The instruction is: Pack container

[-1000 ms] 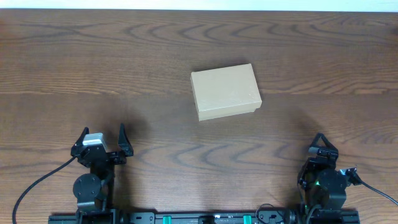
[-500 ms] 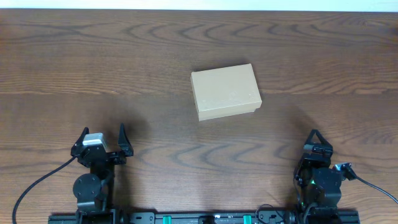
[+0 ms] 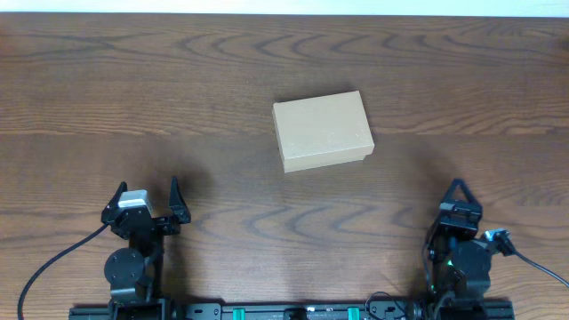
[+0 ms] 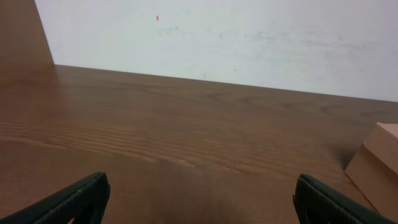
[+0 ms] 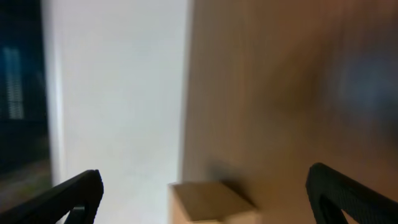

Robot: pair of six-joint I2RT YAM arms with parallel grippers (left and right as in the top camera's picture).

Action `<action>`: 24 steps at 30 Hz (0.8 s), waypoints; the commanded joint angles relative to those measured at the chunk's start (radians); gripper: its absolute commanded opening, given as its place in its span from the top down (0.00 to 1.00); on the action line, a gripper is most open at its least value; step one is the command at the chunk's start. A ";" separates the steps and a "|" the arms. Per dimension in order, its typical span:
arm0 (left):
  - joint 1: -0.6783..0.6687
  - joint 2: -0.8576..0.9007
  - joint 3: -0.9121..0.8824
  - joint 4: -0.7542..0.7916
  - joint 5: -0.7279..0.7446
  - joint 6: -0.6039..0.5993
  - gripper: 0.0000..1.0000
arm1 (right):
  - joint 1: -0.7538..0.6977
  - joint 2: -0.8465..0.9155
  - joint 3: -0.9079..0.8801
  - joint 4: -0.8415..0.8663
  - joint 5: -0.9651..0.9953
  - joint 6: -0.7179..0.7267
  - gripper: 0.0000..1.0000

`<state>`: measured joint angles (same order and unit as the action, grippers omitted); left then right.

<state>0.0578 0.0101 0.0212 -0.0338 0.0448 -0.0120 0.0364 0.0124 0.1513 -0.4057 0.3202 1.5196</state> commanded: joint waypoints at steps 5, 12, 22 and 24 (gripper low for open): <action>-0.001 -0.006 -0.017 -0.042 -0.019 -0.011 0.05 | 0.008 -0.007 0.000 0.451 0.147 -0.406 0.01; -0.001 -0.006 -0.017 -0.042 -0.019 -0.011 0.05 | 0.008 -0.007 0.000 0.578 0.129 -0.704 0.01; -0.001 -0.006 -0.017 -0.042 -0.019 -0.011 0.05 | 0.008 -0.007 0.000 0.401 -0.003 -1.146 0.01; -0.001 -0.006 -0.017 -0.042 -0.019 -0.011 0.05 | 0.008 -0.007 0.000 0.357 -0.026 -1.236 0.01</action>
<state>0.0578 0.0101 0.0212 -0.0338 0.0448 -0.0120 0.0364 0.0101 0.1501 -0.0189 0.3527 0.5079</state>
